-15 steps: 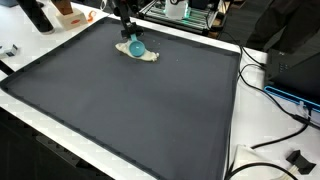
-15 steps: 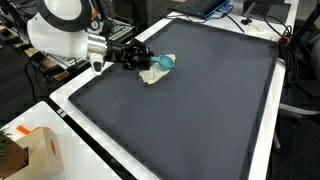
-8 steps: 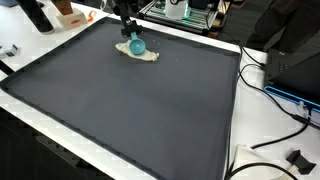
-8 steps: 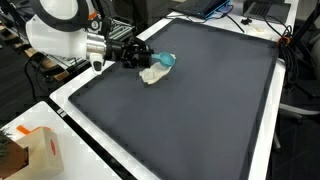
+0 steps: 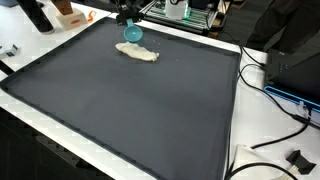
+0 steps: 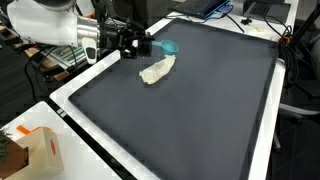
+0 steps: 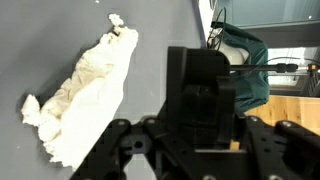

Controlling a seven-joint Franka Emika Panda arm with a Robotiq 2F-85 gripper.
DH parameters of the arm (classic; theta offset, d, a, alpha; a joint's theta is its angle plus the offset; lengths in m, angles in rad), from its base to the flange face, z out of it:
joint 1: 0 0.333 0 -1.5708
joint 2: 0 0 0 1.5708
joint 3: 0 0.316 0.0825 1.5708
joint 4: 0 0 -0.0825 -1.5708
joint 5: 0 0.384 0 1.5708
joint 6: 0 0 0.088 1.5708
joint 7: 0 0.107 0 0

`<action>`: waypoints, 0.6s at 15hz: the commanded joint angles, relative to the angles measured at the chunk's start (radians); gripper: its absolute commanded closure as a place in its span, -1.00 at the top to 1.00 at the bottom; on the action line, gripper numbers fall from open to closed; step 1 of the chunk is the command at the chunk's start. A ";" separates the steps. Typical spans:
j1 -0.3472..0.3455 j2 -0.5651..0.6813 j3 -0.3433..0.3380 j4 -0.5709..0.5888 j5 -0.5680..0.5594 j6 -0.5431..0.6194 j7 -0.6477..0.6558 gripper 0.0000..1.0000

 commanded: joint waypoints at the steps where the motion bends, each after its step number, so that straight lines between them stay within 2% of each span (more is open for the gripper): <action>1: 0.018 -0.194 0.021 -0.077 -0.057 0.155 0.156 -0.45; 3: 0.030 -0.287 0.061 -0.099 -0.108 0.299 0.282 -0.45; 5: 0.036 -0.356 0.112 -0.107 -0.200 0.391 0.433 -0.45; 8: 0.044 -0.420 0.181 -0.111 -0.377 0.465 0.663 -0.45; 9: 0.005 -0.433 0.240 -0.110 -0.439 0.465 0.743 -0.45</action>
